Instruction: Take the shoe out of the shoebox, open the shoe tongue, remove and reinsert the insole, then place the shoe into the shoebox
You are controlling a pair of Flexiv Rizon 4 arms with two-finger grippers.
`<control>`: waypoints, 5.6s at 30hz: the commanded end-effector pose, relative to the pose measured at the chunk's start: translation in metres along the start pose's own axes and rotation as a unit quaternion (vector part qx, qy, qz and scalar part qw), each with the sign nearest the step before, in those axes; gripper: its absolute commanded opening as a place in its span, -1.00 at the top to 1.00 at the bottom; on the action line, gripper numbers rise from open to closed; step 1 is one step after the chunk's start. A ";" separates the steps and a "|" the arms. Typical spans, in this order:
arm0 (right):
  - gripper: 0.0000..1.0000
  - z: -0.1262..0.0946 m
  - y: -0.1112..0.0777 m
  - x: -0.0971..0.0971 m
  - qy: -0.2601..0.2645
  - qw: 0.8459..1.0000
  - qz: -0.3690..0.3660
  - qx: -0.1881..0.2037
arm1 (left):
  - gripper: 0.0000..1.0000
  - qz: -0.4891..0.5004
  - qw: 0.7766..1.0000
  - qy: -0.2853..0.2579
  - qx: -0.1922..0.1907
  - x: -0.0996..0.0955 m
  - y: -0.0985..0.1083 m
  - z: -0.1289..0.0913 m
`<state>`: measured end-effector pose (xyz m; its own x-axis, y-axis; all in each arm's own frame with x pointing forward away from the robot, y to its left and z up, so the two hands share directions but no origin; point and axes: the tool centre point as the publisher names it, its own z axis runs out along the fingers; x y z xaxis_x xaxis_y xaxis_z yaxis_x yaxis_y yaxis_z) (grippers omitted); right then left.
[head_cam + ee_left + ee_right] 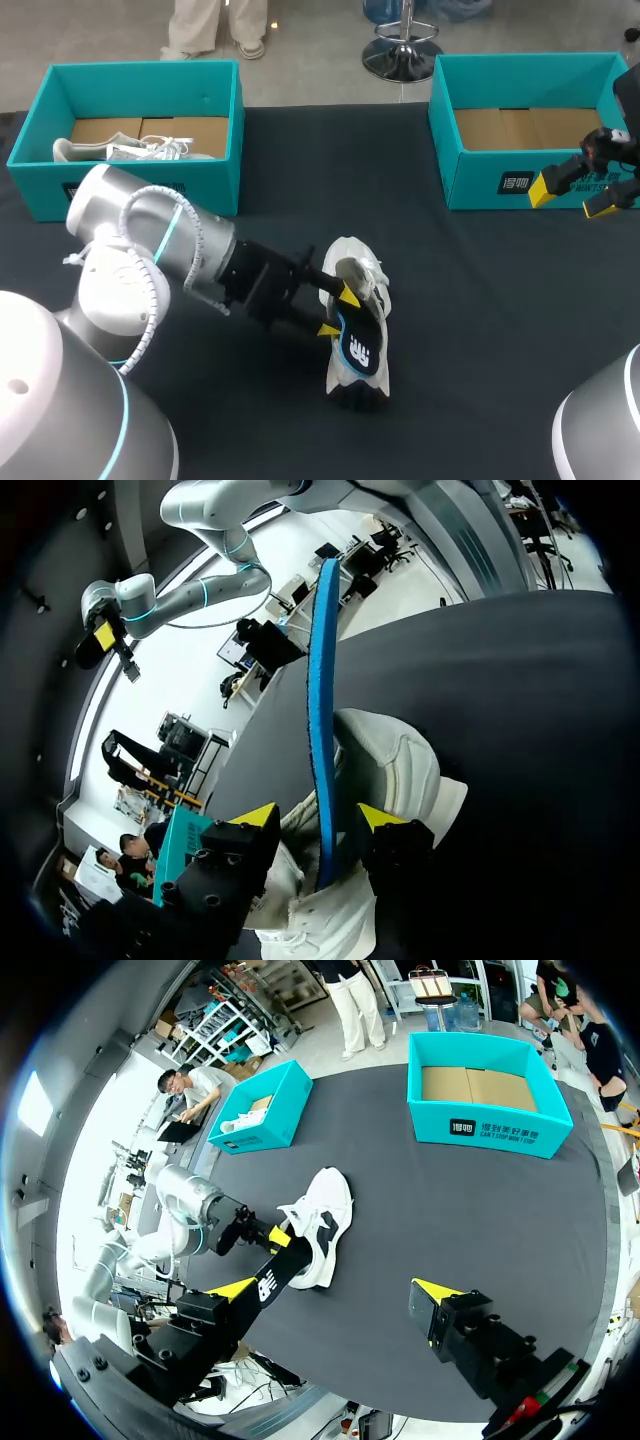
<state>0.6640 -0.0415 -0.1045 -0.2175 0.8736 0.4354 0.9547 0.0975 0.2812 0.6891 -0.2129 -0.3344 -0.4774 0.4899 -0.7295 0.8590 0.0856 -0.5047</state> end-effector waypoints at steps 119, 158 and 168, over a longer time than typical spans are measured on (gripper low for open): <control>-1.00 0.001 0.004 0.001 -0.001 1.000 0.001 0.004 | 0.29 0.044 0.999 0.018 0.020 0.000 -0.006 0.009; -1.00 0.001 0.004 0.001 -0.001 1.000 0.001 0.004 | 0.41 0.046 0.999 0.025 0.001 0.007 0.013 0.012; -1.00 0.001 0.004 0.001 -0.001 1.000 0.001 0.004 | 0.29 0.052 0.998 0.018 0.011 0.008 -0.003 0.005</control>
<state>0.6641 -0.0414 -0.1045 -0.2174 0.8736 0.4353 0.9547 0.0975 0.2811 0.6866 -0.2195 -0.3426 -0.3784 0.5325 -0.7571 0.8975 0.0108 -0.4409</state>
